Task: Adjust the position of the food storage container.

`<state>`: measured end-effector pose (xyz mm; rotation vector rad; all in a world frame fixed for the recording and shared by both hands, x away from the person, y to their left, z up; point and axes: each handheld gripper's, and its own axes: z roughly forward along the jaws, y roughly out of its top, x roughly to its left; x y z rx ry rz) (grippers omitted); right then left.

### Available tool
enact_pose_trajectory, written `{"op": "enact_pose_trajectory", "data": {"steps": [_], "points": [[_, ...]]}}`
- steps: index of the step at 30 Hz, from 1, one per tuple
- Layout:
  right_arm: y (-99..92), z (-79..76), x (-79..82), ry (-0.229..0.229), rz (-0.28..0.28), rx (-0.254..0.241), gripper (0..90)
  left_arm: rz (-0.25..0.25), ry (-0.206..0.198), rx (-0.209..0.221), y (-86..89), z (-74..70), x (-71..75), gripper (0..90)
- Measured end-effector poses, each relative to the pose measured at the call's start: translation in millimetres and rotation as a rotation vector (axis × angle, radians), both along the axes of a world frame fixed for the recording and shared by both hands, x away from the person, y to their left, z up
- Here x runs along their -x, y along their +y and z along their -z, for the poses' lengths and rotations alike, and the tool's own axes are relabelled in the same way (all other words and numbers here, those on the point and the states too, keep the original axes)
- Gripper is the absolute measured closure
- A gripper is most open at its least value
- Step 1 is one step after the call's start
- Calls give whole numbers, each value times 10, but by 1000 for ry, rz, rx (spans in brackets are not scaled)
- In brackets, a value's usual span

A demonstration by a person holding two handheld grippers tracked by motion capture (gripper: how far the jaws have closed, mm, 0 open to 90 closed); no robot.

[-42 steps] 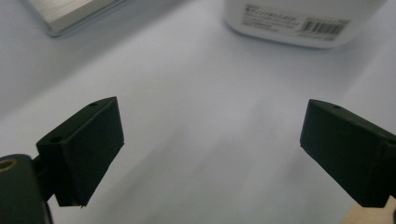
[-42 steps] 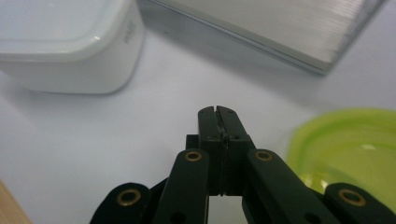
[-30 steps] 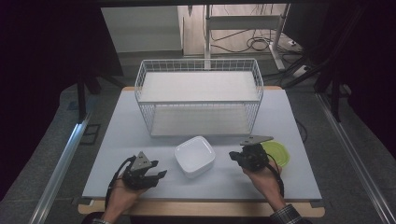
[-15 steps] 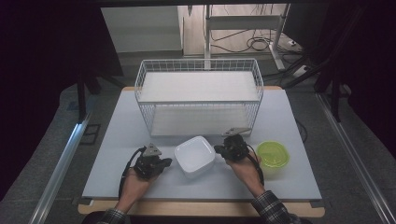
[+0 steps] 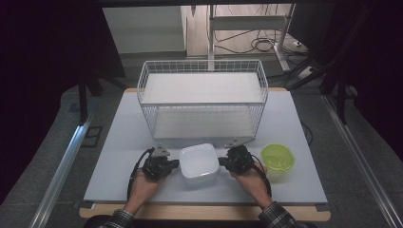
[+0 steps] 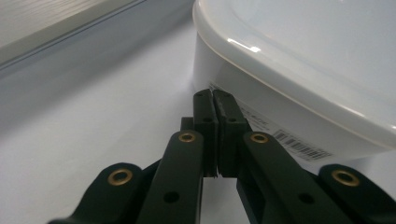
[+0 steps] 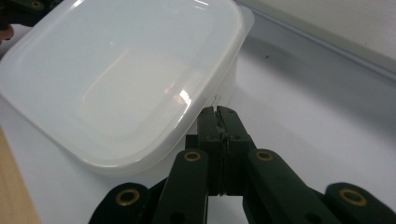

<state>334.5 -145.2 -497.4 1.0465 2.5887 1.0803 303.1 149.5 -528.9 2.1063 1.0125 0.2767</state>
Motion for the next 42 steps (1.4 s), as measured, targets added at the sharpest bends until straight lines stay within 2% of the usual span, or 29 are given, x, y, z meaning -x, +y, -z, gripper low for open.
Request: {"op": "enact_pose_trajectory", "data": {"steps": [4,11,14,15,16,17,18,20,21,22,23,24,26,28,30,31,37,39,42], "points": [[-68,-9,110,29,12,-13,889,6,1,6,-56,-1,2,890],[-108,-22,219,19,11,4,877,16,1,-5,-108,-5,5,886],[-127,-37,225,-3,21,4,832,2,-17,3,-49,-62,33,791],[-140,-52,234,-24,27,14,814,-8,-29,7,-16,-90,53,791],[-180,-90,262,-65,49,26,769,-21,-50,11,65,-143,89,707],[-180,-90,262,-65,49,26,769,-21,-50,11,65,-143,89,659],[-207,-107,278,-75,52,15,745,-28,-54,23,101,-163,109,659],[-269,-145,325,-96,51,-7,651,-21,-65,37,161,-189,152,522],[-269,-145,325,-96,51,-7,651,-19,-71,35,181,-195,178,522],[-301,-154,356,-112,43,-21,581,-19,-76,30,197,-198,205,428],[-301,-154,356,-112,43,-21,581,-20,-81,29,211,-197,234,428],[-331,-162,390,-118,38,-35,504,-19,-87,30,229,-195,268,357],[-340,-162,399,-121,35,-39,478,-12,-88,33,257,-196,302,329],[-366,-161,424,-133,33,-41,384,-4,-81,53,280,-185,334,236],[-383,-157,439,-134,27,-44,339,-13,-77,62,291,-168,366,171],[-391,-155,449,-137,23,-47,310,-13,-70,61,295,-158,389,144],[-434,-111,486,-149,15,-95,148,-7,-90,71,345,-139,534,57],[-455,-93,488,-144,11,-106,117,-1,-98,86,374,-129,579,42],[-472,-62,487,-124,17,-122,105,4,-116,82,388,-117,602,29]]}}
